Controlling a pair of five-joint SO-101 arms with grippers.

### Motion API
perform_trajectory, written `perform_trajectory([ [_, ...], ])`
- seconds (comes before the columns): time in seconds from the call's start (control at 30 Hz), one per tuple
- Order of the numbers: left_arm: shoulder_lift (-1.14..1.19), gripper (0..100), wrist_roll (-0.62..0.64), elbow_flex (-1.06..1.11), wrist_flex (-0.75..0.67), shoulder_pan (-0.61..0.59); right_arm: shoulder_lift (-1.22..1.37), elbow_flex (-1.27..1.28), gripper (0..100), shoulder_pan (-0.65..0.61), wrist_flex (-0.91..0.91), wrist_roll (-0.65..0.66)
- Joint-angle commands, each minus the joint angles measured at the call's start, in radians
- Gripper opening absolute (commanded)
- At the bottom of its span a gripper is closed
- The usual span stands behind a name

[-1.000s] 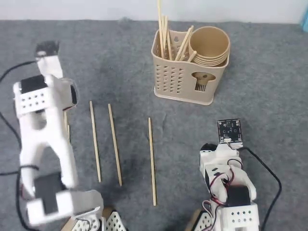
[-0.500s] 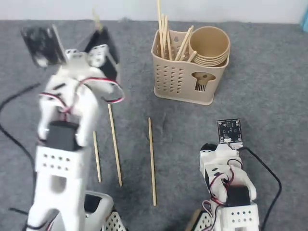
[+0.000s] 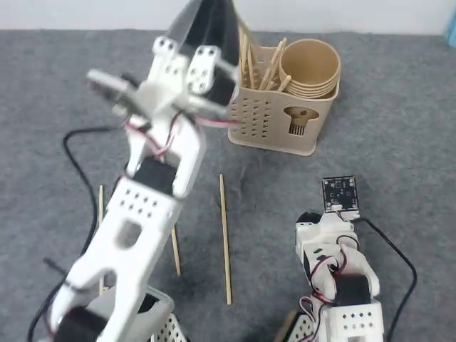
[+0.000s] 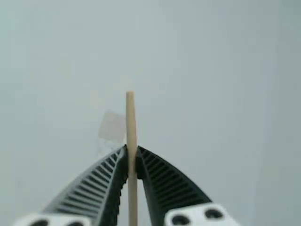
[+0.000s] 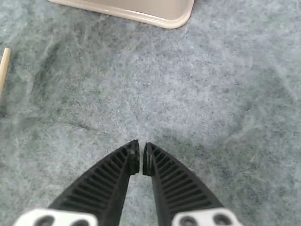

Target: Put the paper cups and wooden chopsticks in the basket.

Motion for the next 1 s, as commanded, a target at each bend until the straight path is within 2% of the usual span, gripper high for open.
perform_trajectory([
  [0.0, 0.133, 1, -0.015, -0.160, 0.040, 0.009, -0.025, 0.012, 3.0, 0.007, 0.008, 0.020],
  [0.4, 0.272, 1, -0.015, -0.174, 0.054, -0.112, -0.025, 0.012, 3.0, 0.005, 0.008, 0.020],
  [0.53, 0.258, 1, -0.015, -0.159, 0.186, -0.112, -0.025, 0.012, 3.0, 0.005, 0.008, 0.020],
  [0.67, 0.232, 2, -0.015, -0.154, 0.218, -0.109, -0.025, 0.012, 3.0, 0.007, 0.008, 0.020],
  [0.77, 0.201, 12, -0.012, -0.157, 0.293, -0.117, -0.025, 0.012, 3.0, 0.008, 0.008, 0.020],
  [0.9, 0.129, 31, -0.011, -0.160, 0.499, -0.118, -0.025, 0.012, 3.0, 0.010, 0.010, 0.020],
  [0.97, 0.075, 36, -0.011, -0.160, 0.591, -0.118, -0.025, 0.012, 3.0, 0.010, 0.010, 0.020],
])
